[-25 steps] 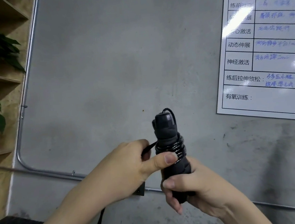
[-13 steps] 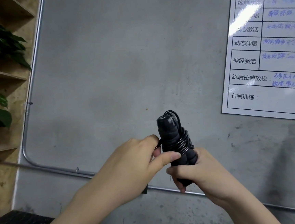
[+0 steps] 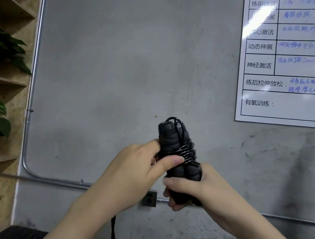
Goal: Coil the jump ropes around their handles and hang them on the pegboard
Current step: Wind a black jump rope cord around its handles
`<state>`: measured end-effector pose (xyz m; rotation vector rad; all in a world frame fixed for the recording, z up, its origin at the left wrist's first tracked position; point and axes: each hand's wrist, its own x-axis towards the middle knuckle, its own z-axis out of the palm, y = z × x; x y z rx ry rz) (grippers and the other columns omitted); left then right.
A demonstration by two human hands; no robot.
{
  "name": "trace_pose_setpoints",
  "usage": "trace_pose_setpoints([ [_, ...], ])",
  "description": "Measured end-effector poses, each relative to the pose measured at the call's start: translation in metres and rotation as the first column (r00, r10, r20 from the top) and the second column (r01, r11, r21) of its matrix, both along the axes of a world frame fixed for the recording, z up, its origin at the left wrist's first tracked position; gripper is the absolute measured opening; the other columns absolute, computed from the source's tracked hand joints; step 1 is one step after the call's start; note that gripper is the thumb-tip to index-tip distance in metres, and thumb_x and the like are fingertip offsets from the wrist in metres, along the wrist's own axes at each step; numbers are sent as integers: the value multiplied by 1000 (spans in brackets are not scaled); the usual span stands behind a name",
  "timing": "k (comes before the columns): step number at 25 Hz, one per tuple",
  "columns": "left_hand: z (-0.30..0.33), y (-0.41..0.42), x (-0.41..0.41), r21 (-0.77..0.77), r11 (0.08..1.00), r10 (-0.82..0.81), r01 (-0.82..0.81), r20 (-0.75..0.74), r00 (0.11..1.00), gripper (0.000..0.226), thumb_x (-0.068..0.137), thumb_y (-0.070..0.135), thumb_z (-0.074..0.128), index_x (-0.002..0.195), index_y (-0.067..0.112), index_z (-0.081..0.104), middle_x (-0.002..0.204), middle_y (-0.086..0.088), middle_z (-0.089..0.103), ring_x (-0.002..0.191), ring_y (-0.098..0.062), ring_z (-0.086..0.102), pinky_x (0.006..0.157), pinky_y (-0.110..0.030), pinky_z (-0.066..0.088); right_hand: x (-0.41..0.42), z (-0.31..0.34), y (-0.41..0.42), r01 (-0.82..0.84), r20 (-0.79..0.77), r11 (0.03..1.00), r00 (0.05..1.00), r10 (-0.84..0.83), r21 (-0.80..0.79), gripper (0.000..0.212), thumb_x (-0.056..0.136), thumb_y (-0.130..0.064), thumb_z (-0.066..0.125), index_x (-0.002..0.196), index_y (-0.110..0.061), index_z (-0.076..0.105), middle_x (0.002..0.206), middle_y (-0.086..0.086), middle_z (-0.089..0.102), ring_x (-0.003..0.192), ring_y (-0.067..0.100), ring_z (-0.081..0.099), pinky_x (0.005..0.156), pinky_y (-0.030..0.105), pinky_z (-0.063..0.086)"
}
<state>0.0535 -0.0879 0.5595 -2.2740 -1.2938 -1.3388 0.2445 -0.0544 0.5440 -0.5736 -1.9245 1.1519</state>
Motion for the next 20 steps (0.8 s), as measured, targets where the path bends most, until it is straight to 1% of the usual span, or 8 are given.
trace_pose_setpoints([
  [2,3,-4,1,-28,977,-212,214,59,976,36,93,69,47,96,36,62,63,5,59,54,-7,50,55,-31,41,8,3,-2,-318,-74,933,948,310,-168,29,80,-25,78,98,-3,71,81,19,64,61,25,60,60,33,54],
  [4,2,-6,7,-63,928,-356,367,140,924,30,92,63,53,99,35,64,70,9,64,62,-6,59,61,-27,45,12,2,-2,-466,-165,863,883,439,-196,34,77,-26,81,101,-4,68,74,13,52,56,19,50,52,29,48],
  [6,3,-3,7,-133,942,-280,309,198,939,58,80,82,55,95,28,67,70,9,64,63,-13,58,66,-30,50,11,1,-2,-379,-120,915,923,365,-138,23,75,-17,80,92,-9,67,68,11,39,51,16,36,45,25,40],
  [8,5,0,-1,-212,976,-10,48,178,984,95,48,109,43,73,19,59,56,11,51,55,-16,48,60,-32,44,10,0,-2,-224,-57,974,973,222,-32,11,77,-10,75,84,-13,67,70,16,34,49,17,31,45,26,35],
  [10,9,-3,-6,-251,952,207,-174,112,972,102,30,115,31,61,18,43,47,13,38,49,-12,36,54,-32,32,11,0,0,-108,-19,992,994,109,61,8,78,-11,73,80,-16,67,73,19,37,49,18,31,47,29,34],
  [12,12,-10,-4,-223,943,270,-247,80,960,97,36,111,31,60,17,37,44,11,34,47,-11,31,53,-32,27,11,0,2,-34,-14,994,999,36,101,7,78,-14,73,77,-17,67,69,18,39,49,19,31,48,30,34],
  [15,11,-15,5,-120,950,299,-288,87,950,83,55,99,37,58,16,34,43,14,42,46,-7,40,50,-32,23,10,1,4,56,-48,990,998,-50,130,10,77,-17,72,71,-18,65,62,11,36,51,19,30,48,31,33],
  [20,5,-11,10,-10,955,298,-298,75,952,73,79,87,40,61,16,31,48,4,30,49,-17,32,50,-31,23,3,2,4,169,-83,979,984,-160,118,14,73,-21,72,67,-17,60,61,11,36,52,20,33,48,28,33],
])
